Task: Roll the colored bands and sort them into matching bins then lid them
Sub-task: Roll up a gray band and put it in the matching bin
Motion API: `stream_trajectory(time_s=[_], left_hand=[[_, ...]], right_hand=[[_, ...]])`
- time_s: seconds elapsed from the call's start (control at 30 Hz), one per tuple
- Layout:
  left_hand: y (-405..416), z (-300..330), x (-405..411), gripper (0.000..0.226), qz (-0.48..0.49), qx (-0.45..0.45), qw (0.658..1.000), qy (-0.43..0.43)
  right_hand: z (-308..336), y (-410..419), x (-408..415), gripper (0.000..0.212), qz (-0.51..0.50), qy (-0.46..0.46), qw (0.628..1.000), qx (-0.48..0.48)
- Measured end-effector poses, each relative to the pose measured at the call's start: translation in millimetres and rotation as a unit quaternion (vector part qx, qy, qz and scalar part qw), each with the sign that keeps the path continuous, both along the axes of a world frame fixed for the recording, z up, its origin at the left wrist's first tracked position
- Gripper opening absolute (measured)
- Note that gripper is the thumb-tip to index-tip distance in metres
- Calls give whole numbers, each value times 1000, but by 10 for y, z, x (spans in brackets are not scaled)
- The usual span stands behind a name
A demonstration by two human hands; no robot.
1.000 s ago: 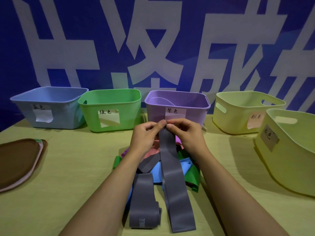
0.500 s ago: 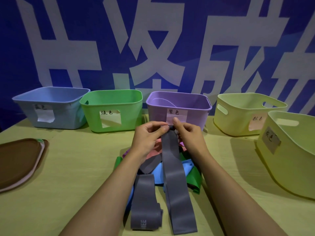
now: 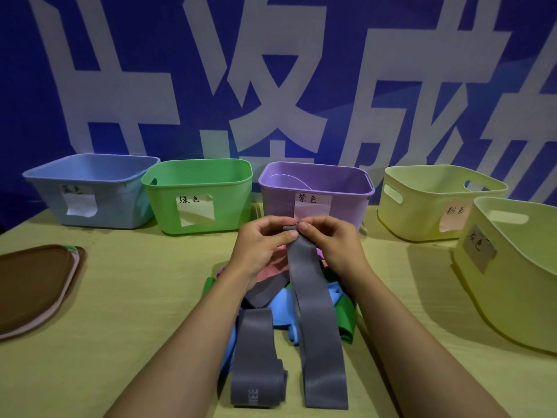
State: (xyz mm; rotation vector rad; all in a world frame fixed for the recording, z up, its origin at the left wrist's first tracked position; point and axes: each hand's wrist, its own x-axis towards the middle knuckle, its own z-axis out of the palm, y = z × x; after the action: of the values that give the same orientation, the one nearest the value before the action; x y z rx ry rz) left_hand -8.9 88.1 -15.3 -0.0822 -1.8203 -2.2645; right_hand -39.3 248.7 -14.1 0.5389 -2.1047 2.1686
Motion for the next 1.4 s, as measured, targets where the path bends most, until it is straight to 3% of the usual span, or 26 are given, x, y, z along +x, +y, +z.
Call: stream_trajectory(time_s=[0.17,0.27,0.37,0.53,0.67,0.73,0.97,1.4], left_hand=[[5,-2,-6,17,9,3,1000,-28],[4,-37,-7,29,31,-54,997,-40],[11,-44,-4,21,59,-74,995,-34],[9,-8,7,9,42,-33,998,-31],[30,8,31,4,17,-17,999,-40],[38,4,33,4,12,-18,999,-44],[40,2,44,7,2,0,999,-49],[48,13,63,25,-29,15,997,-66]], right_hand=[[-17,4,-17,14,17,18,999,20],[-7,10,-11,16,13,30,999,32],[-31,13,-40,16,-3,31,998,51],[-38,-18,-19,20,-17,-10,998,55],[14,3,33,56,-59,-48,995,59],[27,4,51,61,-59,-59,995,62],[76,-2,98,40,-53,-57,995,63],[64,-4,58,8,11,-58,998,-32]])
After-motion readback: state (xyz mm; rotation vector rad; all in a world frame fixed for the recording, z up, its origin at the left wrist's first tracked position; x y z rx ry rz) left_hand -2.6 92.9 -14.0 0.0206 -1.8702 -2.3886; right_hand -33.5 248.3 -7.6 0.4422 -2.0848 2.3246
